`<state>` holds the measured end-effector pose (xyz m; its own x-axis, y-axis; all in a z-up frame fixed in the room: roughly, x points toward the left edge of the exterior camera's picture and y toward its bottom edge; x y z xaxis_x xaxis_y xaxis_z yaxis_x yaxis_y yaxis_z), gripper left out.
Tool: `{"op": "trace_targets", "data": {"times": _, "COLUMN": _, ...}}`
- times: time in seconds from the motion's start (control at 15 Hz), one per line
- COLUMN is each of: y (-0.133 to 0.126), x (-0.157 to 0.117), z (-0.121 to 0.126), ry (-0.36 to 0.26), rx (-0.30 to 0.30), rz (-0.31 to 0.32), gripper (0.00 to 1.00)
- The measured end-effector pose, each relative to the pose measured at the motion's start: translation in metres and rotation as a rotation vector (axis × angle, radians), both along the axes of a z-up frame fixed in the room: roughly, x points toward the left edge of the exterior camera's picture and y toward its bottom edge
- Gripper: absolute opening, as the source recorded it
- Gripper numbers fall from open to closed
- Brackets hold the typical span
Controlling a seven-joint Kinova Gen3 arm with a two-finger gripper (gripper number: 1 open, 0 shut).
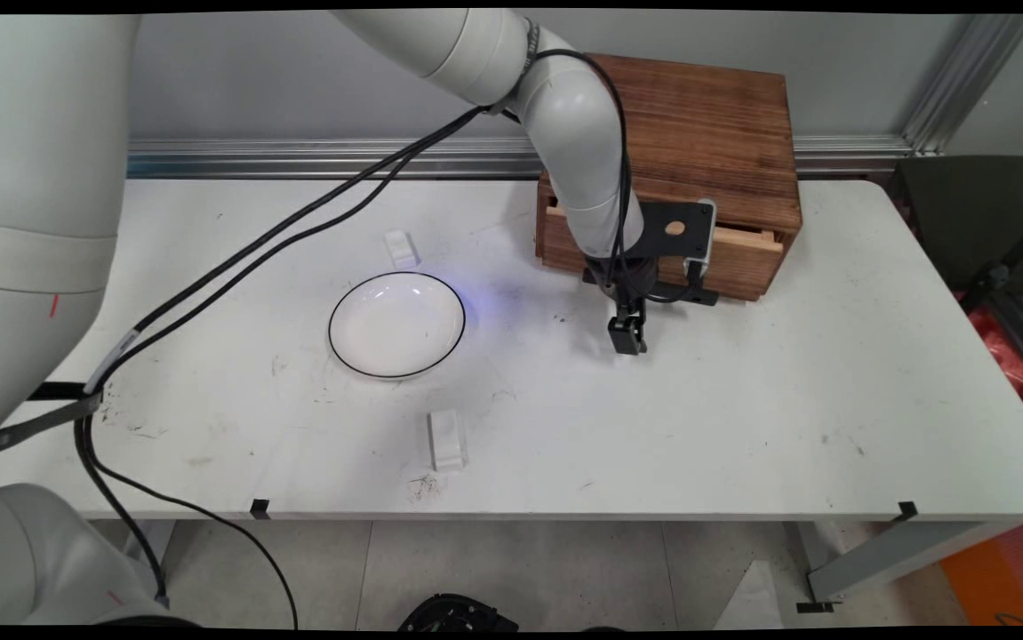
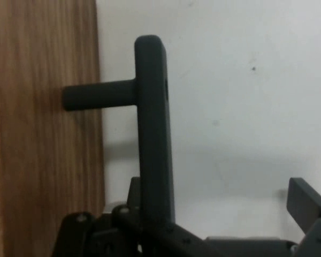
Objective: Open the drawer
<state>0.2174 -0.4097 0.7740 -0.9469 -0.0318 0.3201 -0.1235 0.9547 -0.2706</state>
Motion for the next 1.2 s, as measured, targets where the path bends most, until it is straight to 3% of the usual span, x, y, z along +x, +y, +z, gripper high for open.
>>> {"op": "trace_targets", "data": {"times": 1.2, "y": 0.09, "x": -0.012, "z": 0.014, "ry": -0.023, "rx": 0.145, "rz": 0.024, "gripper": 1.0}}
